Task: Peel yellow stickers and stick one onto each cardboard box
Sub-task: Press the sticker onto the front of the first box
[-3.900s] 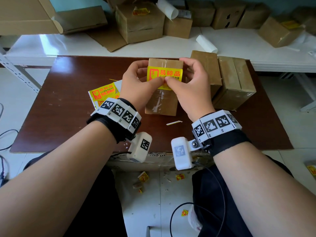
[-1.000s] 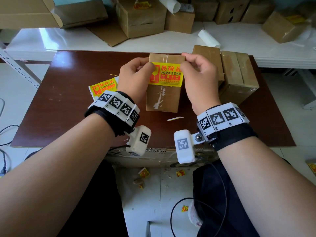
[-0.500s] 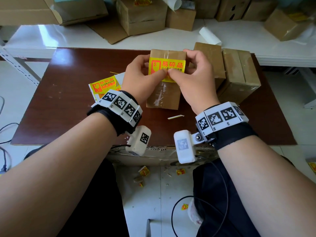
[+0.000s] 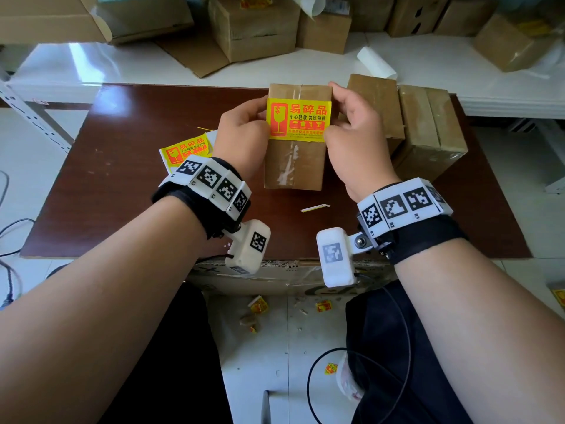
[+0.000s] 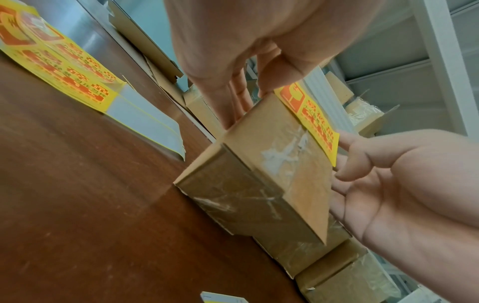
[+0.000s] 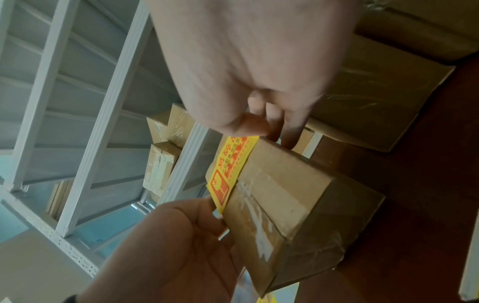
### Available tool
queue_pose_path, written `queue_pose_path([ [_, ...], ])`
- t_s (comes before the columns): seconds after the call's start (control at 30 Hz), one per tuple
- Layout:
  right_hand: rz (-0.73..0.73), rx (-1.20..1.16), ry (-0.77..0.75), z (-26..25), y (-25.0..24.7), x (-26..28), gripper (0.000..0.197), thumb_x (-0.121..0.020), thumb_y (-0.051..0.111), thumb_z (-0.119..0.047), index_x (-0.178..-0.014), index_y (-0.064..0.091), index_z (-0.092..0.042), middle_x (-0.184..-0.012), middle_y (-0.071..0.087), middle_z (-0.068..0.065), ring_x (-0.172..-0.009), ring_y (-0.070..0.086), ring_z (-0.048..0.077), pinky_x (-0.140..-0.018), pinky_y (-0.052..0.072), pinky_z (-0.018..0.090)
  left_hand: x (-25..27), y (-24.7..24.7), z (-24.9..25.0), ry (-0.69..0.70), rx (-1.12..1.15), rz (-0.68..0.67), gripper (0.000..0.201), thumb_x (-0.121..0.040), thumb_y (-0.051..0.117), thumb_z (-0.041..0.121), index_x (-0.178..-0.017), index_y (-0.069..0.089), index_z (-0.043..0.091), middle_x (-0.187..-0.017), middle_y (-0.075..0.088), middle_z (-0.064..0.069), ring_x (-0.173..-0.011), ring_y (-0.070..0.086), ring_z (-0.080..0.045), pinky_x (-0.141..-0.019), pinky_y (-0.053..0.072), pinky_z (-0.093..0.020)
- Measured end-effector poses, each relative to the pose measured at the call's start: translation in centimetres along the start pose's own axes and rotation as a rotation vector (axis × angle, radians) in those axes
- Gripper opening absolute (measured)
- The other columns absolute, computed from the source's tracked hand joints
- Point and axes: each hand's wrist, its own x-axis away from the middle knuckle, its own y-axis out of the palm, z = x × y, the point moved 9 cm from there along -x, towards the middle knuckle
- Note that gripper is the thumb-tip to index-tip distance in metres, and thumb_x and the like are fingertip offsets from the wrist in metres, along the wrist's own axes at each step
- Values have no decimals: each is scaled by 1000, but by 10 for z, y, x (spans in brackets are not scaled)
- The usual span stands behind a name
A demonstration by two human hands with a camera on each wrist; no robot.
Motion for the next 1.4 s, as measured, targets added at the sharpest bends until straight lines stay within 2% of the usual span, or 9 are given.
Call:
queue_pose_path([
  [0.07, 30, -41, 4, -2, -1, 1, 61, -95, 55, -6, -156, 56, -16, -145, 66, -6, -134, 62, 7, -115, 55, 34, 2, -1, 1, -16, 13, 17, 40, -96, 44, -6, -119, 73, 8, -71, 73, 14, -67, 68, 2, -71, 59, -24],
  [0.23, 93, -22, -61, -9, -3, 8, 47, -87, 82, -23, -130, 64, -24, -122, 72, -12, -114, 72, 5, -101, 63, 36, 6, -1, 8, 116, -121, 78, 31, -92, 78, 23, -120, 68, 13, -99, 73, 6, -79, 72, 2, -70, 57, -17],
  [0.47, 56, 16, -28, -7, 0, 7, 62, -77, 74, -19, -138, 62, -22, -129, 71, -10, -117, 74, 10, -100, 64, 40, 3, 0, 8, 113, -145, 44, 41, -81, 70, 20, -122, 71, 18, -103, 75, 4, -83, 74, -3, -74, 61, -22],
  [0.67, 10, 41, -19, -2, -3, 3, 60, -92, 63, 14, -145, 59, -14, -124, 65, -18, -122, 69, 5, -108, 58, 29, -3, -1, 5, 117, -185, 15, 41, -91, 64, -1, -127, 72, 16, -101, 73, 12, -90, 71, 0, -73, 56, -16],
  [0.77, 43, 33, -34, -4, -6, 2, 51, -98, 58, 6, -144, 62, -16, -130, 69, -11, -121, 67, 1, -108, 58, 27, -4, -4, 0, 56, -102, 29, 46, -89, 54, -10, -125, 74, 11, -95, 75, 8, -84, 73, 0, -75, 62, -26],
  [0.83, 71, 2, -42, -7, -5, 3, 43, -96, 63, -9, -139, 66, -17, -130, 72, -6, -120, 69, 6, -106, 60, 36, -3, -4, 0, 28, -36, 39, 36, -90, 57, -1, -119, 74, 11, -90, 75, 6, -83, 74, -6, -81, 65, -36],
  [1.0, 88, 12, -82, -13, -3, 11, 42, -84, 82, -22, -122, 64, -27, -116, 76, -9, -107, 76, 7, -96, 65, 39, 7, 0, 9, 139, -162, 92, 38, -87, 83, 29, -118, 67, 15, -99, 72, 11, -90, 74, -6, -72, 58, -17],
  [1.2, 53, 49, -46, -10, 0, 7, 51, -81, 74, -14, -130, 64, -22, -124, 73, -9, -114, 74, 10, -98, 64, 40, 0, -1, 5, 106, -199, 59, 42, -80, 73, 25, -121, 68, 18, -104, 74, 9, -95, 75, -10, -78, 63, -26],
  [1.4, 34, 58, -29, -3, -5, 2, 48, -97, 58, 9, -138, 63, -17, -121, 70, -17, -116, 68, -2, -105, 60, 30, -5, -2, 0, 77, -152, 65, 48, -90, 50, -10, -127, 72, 11, -98, 74, 10, -84, 71, 3, -70, 58, -17],
])
